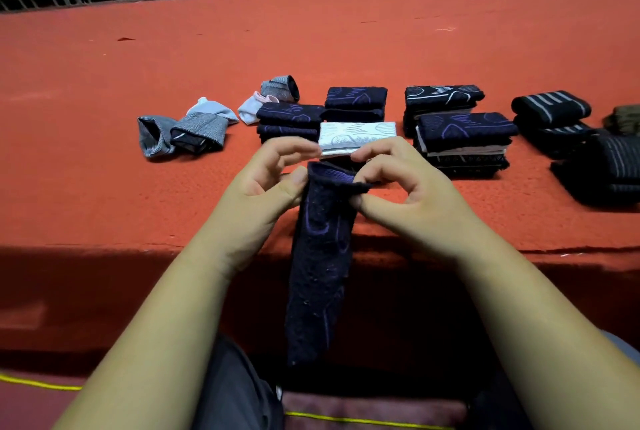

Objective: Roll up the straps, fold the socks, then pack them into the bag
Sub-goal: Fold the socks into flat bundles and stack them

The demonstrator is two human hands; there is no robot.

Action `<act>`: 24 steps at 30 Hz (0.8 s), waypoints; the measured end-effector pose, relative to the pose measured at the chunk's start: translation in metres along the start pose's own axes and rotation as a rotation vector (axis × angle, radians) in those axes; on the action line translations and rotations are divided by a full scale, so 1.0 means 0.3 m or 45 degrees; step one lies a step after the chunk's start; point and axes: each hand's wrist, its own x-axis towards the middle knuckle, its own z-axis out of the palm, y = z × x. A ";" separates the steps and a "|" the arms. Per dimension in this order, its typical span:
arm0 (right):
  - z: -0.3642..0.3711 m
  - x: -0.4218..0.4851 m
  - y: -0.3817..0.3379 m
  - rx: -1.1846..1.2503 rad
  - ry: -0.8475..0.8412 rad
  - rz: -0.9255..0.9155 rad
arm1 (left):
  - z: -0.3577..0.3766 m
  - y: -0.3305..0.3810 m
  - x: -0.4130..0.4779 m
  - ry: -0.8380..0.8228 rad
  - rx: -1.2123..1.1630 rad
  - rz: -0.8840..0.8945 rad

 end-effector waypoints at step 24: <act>0.032 0.027 -0.027 0.169 0.414 0.110 | 0.017 0.041 -0.015 0.142 0.246 -0.071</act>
